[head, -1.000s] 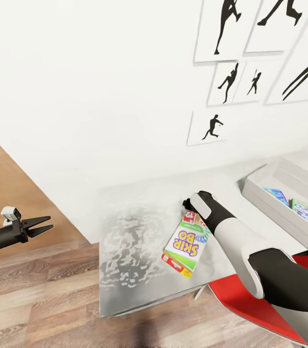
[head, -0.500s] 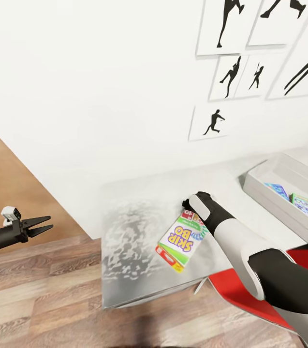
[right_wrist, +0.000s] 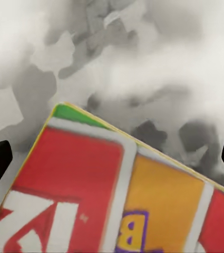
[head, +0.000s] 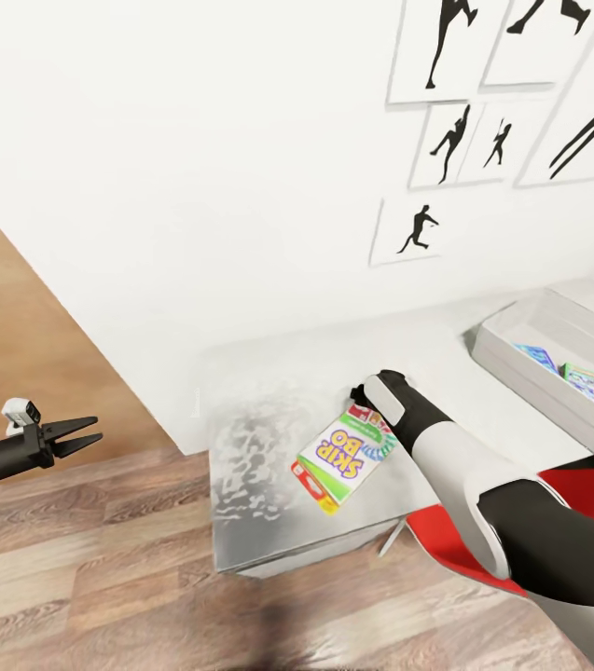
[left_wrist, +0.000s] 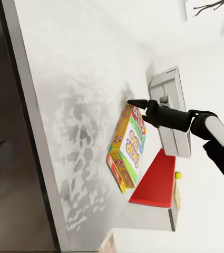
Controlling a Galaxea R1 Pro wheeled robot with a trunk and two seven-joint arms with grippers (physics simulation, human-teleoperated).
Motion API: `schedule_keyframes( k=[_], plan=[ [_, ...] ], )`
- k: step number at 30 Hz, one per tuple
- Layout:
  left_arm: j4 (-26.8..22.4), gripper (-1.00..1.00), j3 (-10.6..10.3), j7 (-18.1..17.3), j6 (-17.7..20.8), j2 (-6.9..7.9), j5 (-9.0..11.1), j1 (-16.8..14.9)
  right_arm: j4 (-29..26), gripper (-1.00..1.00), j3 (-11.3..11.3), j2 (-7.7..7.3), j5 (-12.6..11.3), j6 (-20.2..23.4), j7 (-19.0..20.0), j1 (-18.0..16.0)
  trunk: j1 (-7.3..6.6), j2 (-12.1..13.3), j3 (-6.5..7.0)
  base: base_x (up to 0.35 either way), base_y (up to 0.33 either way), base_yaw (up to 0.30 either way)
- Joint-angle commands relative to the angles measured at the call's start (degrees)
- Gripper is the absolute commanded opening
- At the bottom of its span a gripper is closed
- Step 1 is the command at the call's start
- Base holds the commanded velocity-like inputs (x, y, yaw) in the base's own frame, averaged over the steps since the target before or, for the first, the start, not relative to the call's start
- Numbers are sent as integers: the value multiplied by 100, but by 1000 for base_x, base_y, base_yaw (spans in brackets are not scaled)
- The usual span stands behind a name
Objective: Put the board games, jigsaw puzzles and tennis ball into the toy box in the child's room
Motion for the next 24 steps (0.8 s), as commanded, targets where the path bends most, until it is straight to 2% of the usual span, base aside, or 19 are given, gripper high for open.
schedule_keyframes(
  k=[1,24],
  plan=[
    [1,100,-2,-9,55,2,14,-3,-3,100,50,-6,-44,25,-37,-5,3,-10,-9,-50,50,0],
    [1,100,-2,-9,55,-3,14,-3,8,100,53,-6,-35,24,119,-7,3,-10,-9,-40,136,0]
  ],
)
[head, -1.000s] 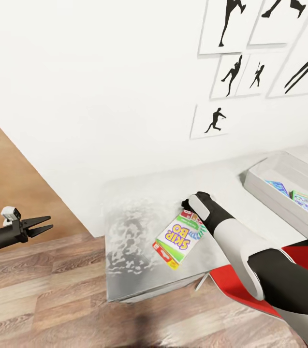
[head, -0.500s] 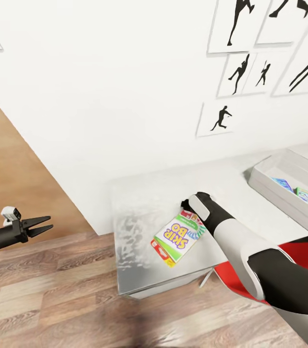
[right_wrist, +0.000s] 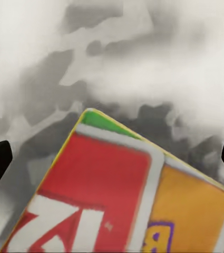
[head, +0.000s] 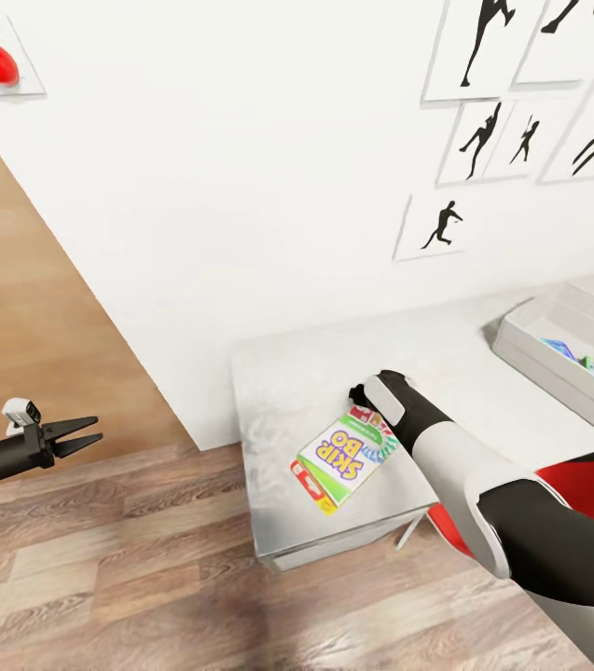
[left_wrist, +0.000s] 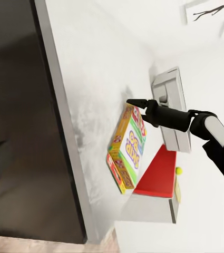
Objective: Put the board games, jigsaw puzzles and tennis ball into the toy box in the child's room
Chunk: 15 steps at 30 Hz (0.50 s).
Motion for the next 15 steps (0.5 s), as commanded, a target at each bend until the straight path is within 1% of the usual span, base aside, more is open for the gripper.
schedule_keyframes(
  k=[1,5,10,15],
  plan=[
    [3,100,-2,-9,54,0,14,-4,-7,100,48,-5,-52,22,-42,-5,1,-11,-10,-185,154,0],
    [2,100,-2,-9,54,2,14,-4,-7,100,50,-7,-52,22,-40,-4,1,-11,-10,-144,196,0],
    [2,100,-2,-9,54,3,14,-4,-6,100,50,-7,-52,22,-39,-10,1,-11,-10,-71,76,0],
    [2,100,-2,-9,54,3,14,-4,-8,100,51,-7,-52,22,-38,-12,1,-11,-10,-177,116,0]
  ],
)
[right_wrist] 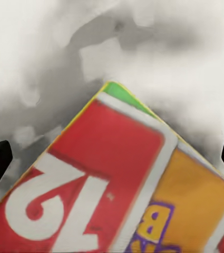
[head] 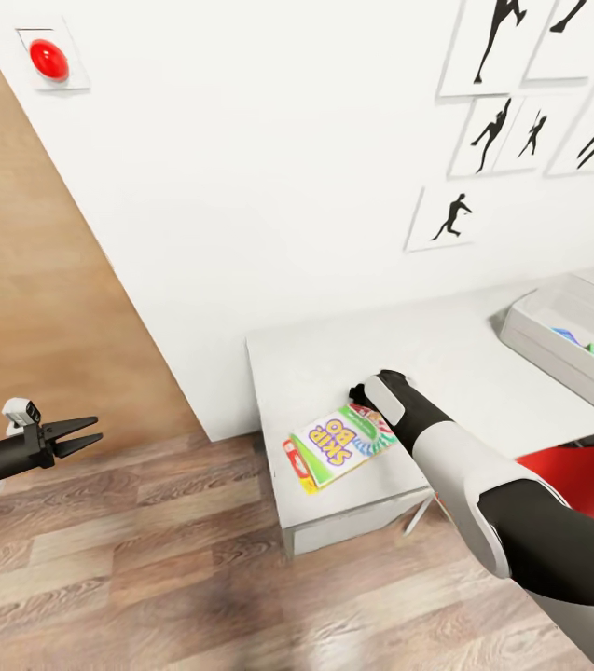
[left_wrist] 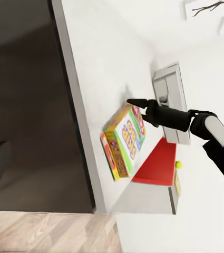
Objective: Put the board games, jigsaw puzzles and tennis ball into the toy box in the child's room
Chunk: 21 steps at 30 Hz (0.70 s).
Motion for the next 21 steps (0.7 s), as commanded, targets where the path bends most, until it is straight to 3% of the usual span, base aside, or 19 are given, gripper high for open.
schedule_keyframes(
  k=[1,10,21],
  plan=[
    [2,100,-1,-9,54,2,14,-4,-6,100,47,-4,-48,23,-42,-6,1,-11,-10,-177,125,0],
    [2,100,-1,-9,54,2,14,-4,-6,100,47,-4,-48,23,-41,-6,1,-11,-10,-147,123,0],
    [2,100,-1,-9,54,3,14,-4,-6,100,47,-4,-48,23,-15,-6,1,-11,-10,-21,115,0]
  ],
)
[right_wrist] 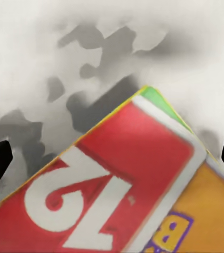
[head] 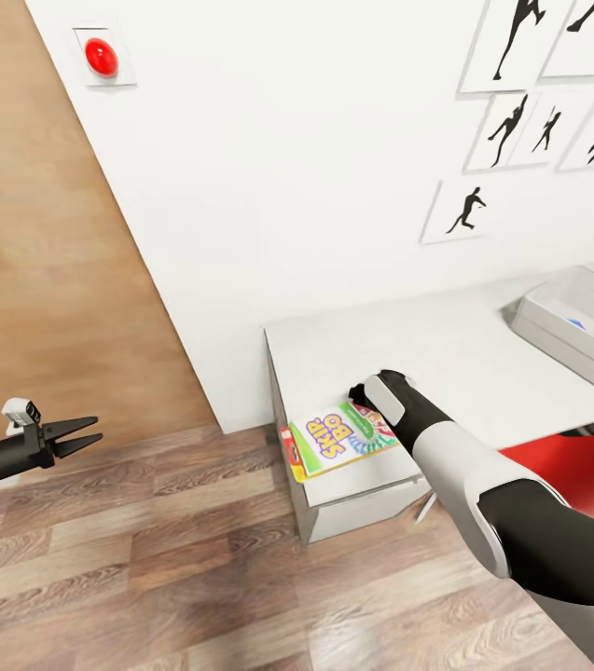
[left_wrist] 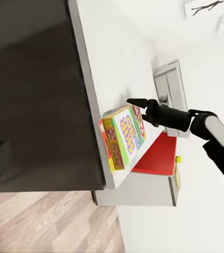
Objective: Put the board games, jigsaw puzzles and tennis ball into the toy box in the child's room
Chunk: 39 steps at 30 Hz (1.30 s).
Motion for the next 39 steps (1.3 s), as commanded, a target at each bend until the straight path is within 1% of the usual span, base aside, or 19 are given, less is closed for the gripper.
schedule_keyframes(
  k=[1,30,39],
  plan=[
    [1,100,-2,-9,54,2,14,-4,-8,100,48,-5,-46,23,-43,-5,3,-10,-9,-1,55,0],
    [1,100,-2,-9,51,-4,13,-4,-11,100,50,-13,-39,23,-42,-14,3,-10,-9,-5,59,0],
    [1,100,-1,-9,46,-4,12,-4,-39,100,48,-13,-37,8,-42,-14,3,-10,-9,-4,16,0]
  ],
)
